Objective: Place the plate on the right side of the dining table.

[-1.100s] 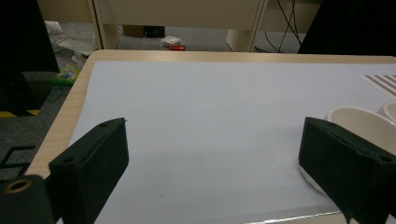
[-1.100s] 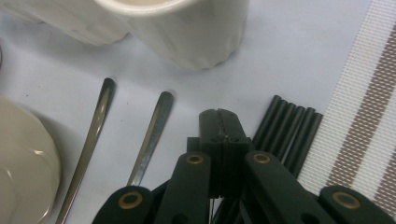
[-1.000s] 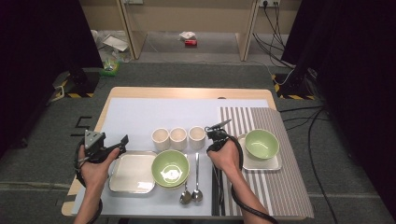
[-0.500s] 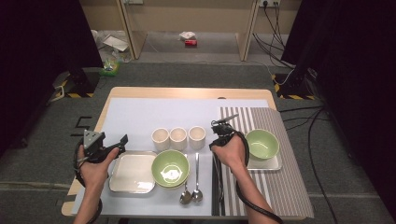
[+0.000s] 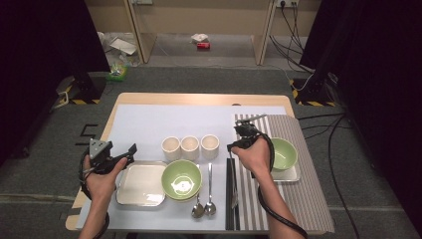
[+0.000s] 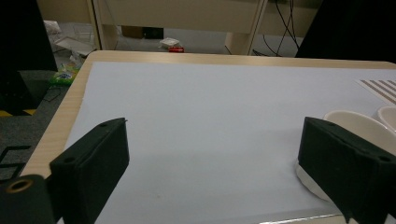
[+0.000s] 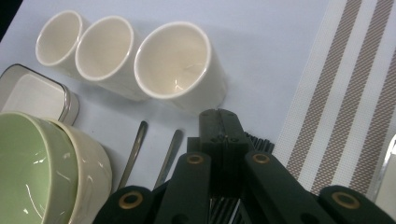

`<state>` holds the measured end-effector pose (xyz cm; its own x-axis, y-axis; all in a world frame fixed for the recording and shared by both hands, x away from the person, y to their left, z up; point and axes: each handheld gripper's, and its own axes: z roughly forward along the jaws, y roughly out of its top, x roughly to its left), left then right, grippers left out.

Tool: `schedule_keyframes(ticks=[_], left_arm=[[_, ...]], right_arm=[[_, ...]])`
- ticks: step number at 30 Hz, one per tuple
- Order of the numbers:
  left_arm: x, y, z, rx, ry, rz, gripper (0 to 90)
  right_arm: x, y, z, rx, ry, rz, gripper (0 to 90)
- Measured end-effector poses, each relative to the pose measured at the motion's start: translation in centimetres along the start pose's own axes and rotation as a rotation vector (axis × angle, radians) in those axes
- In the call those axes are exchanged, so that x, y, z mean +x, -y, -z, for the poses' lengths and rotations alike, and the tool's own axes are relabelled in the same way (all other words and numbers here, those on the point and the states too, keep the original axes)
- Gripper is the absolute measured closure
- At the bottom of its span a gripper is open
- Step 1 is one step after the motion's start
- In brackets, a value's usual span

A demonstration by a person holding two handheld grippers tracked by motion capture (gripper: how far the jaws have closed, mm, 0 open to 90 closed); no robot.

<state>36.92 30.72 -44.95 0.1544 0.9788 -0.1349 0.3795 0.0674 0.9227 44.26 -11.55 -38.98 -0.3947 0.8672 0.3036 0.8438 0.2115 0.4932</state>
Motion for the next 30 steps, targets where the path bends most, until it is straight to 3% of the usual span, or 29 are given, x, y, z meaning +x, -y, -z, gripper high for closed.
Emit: schedule_keyframes(ticks=[12,24,30], left_arm=[[0.1,0.0,0.0,-0.004,-0.004,0.003,7.7],[0.1,0.0,0.0,-0.003,-0.005,0.0,7.7],[0.1,0.0,0.1,-0.006,-0.005,0.003,7.7]], right_arm=[[-0.7,-0.3,1.1,-0.083,-0.008,0.015,90.0],[-1.2,-0.4,2.4,-0.209,-0.067,0.03,90.0],[-1.6,-0.4,3.2,-0.271,-0.067,0.031,90.0]])
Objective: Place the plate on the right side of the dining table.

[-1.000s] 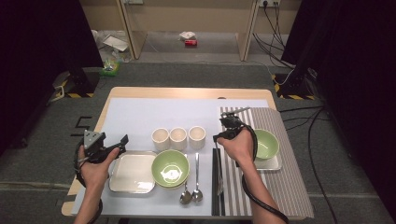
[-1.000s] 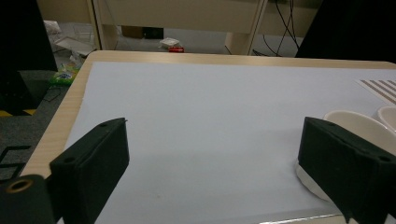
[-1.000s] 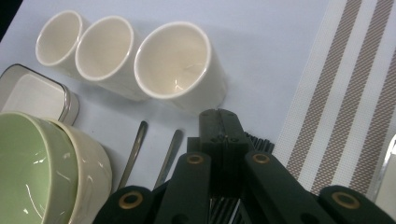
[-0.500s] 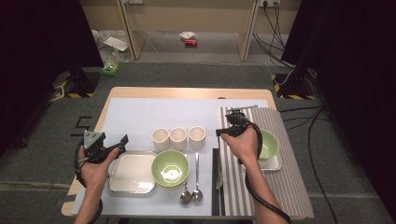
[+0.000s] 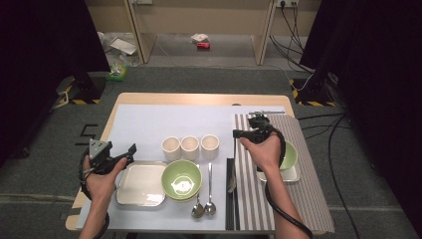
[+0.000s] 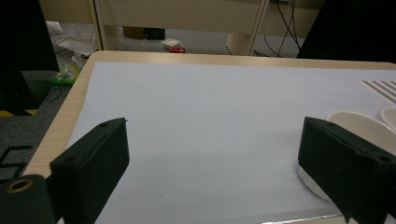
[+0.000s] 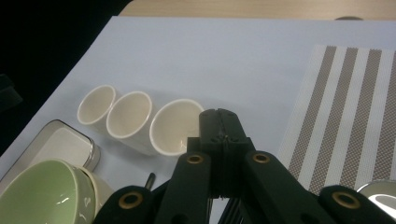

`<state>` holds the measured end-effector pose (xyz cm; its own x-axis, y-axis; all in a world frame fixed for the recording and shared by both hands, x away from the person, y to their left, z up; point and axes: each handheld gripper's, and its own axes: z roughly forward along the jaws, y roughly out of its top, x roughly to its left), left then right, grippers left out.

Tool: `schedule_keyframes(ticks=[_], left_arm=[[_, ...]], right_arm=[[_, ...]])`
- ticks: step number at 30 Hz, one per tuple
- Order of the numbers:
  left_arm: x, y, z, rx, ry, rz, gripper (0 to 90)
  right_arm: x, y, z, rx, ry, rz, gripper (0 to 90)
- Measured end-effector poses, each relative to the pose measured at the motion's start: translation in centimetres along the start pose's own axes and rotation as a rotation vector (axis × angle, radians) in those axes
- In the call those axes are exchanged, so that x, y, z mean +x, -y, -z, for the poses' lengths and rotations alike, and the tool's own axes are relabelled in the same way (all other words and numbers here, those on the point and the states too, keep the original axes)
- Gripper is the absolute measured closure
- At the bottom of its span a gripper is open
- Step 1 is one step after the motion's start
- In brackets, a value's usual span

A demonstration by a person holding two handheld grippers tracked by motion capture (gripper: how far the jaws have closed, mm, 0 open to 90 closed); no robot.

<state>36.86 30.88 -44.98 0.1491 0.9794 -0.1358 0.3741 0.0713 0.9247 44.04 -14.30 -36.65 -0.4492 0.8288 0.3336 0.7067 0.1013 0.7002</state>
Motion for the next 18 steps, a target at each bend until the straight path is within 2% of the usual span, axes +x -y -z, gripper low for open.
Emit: schedule_keyframes(ticks=[4,13,18], left_arm=[[0.0,0.0,0.0,-0.004,-0.002,0.002,7.7],[-0.1,0.0,-0.1,-0.004,0.0,0.0,7.8],[0.1,0.0,0.1,-0.008,-0.004,0.003,7.9]], right_arm=[[-0.1,-0.1,0.4,-0.052,0.004,0.01,90.0],[-0.7,-0.5,1.0,-0.103,0.019,0.017,90.0],[-1.0,-0.8,1.5,-0.149,0.03,0.012,90.0]])
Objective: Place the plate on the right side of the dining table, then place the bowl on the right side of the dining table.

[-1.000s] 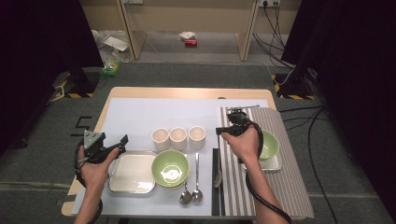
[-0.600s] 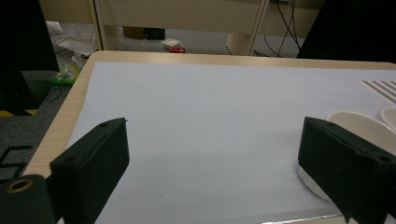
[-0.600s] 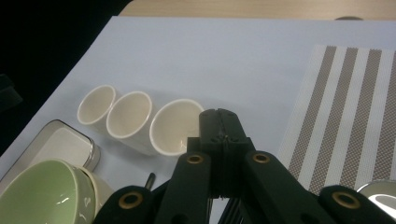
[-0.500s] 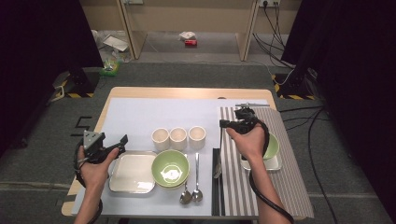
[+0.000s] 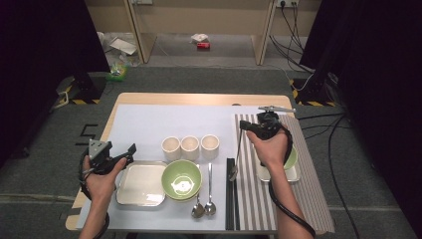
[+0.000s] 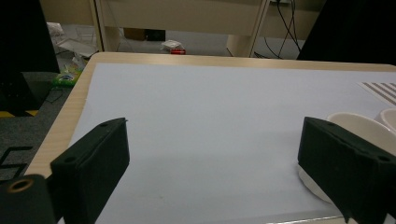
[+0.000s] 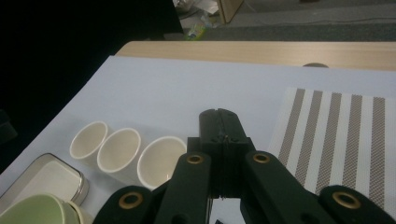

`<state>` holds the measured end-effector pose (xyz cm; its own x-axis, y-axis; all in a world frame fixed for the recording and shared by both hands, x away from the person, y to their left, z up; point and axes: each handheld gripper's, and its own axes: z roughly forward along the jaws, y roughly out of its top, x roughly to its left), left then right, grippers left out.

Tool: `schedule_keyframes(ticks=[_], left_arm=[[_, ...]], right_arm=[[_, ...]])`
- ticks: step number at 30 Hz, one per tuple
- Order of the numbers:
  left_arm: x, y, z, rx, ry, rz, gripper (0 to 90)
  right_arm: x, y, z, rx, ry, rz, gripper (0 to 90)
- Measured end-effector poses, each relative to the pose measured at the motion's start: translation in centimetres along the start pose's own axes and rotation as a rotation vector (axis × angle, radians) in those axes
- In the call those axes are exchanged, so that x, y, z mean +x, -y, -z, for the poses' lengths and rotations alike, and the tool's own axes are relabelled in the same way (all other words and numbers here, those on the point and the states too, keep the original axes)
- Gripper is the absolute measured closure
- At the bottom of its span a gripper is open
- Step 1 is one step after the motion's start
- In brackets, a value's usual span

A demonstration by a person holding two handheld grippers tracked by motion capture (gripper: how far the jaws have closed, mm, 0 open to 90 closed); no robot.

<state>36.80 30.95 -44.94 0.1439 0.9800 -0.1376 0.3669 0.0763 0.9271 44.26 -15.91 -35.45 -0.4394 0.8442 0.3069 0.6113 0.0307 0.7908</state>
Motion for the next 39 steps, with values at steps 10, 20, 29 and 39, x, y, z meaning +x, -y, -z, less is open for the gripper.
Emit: schedule_keyframes(ticks=[10,20,29,39], left_arm=[[-0.1,0.1,-0.2,0.001,0.0,0.002,7.9],[-0.1,-0.1,0.0,-0.007,-0.003,0.004,7.9],[-0.1,0.0,0.0,-0.009,-0.003,0.007,8.0],[-0.3,0.1,-0.2,-0.002,0.001,-0.002,8.0]], right_arm=[[-0.7,-0.4,0.5,-0.049,0.012,-0.001,90.0],[-1.4,-1.0,1.3,-0.092,0.028,-0.008,90.0],[-2.1,-1.2,1.9,-0.107,0.036,-0.024,90.0],[-2.9,-1.5,2.7,-0.133,0.051,-0.031,90.0]])
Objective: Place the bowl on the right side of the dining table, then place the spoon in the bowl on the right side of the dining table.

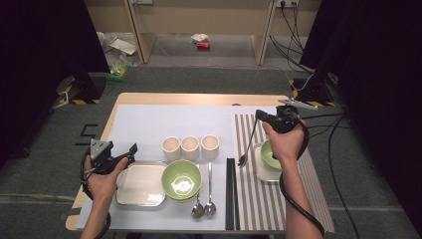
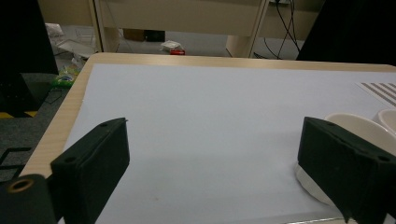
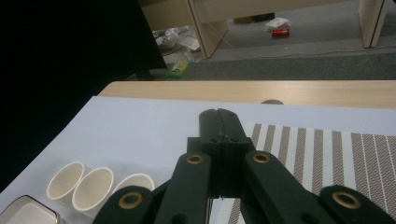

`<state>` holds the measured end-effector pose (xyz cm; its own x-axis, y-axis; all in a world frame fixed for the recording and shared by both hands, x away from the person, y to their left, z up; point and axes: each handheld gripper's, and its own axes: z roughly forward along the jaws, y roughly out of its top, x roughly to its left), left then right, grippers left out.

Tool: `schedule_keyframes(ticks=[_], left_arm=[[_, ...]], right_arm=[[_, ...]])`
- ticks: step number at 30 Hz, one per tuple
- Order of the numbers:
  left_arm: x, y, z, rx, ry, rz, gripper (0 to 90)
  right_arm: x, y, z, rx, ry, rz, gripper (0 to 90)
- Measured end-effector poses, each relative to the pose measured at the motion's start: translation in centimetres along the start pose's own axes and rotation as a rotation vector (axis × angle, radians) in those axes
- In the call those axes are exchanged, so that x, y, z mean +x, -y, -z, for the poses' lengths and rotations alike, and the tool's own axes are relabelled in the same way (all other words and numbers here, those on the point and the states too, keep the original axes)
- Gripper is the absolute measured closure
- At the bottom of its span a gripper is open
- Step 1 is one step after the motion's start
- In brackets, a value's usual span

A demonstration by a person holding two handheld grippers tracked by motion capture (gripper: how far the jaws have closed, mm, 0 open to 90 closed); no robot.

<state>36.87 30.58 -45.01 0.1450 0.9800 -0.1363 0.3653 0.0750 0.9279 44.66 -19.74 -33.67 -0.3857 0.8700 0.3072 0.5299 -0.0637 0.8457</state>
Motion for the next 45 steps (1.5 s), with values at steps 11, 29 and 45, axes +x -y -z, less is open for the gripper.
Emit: schedule_keyframes(ticks=[11,29,45], left_arm=[[0.0,0.0,-0.1,0.001,0.0,-0.002,8.0],[0.1,0.1,0.1,0.003,-0.004,-0.002,8.0],[0.3,0.1,0.2,-0.001,-0.009,0.006,8.0]], right_arm=[[-0.6,-0.3,0.4,-0.018,0.017,-0.001,90.0],[-1.2,-0.6,0.6,-0.052,0.03,-0.012,90.0],[-1.5,-0.9,0.6,-0.081,0.043,0.01,90.0]])
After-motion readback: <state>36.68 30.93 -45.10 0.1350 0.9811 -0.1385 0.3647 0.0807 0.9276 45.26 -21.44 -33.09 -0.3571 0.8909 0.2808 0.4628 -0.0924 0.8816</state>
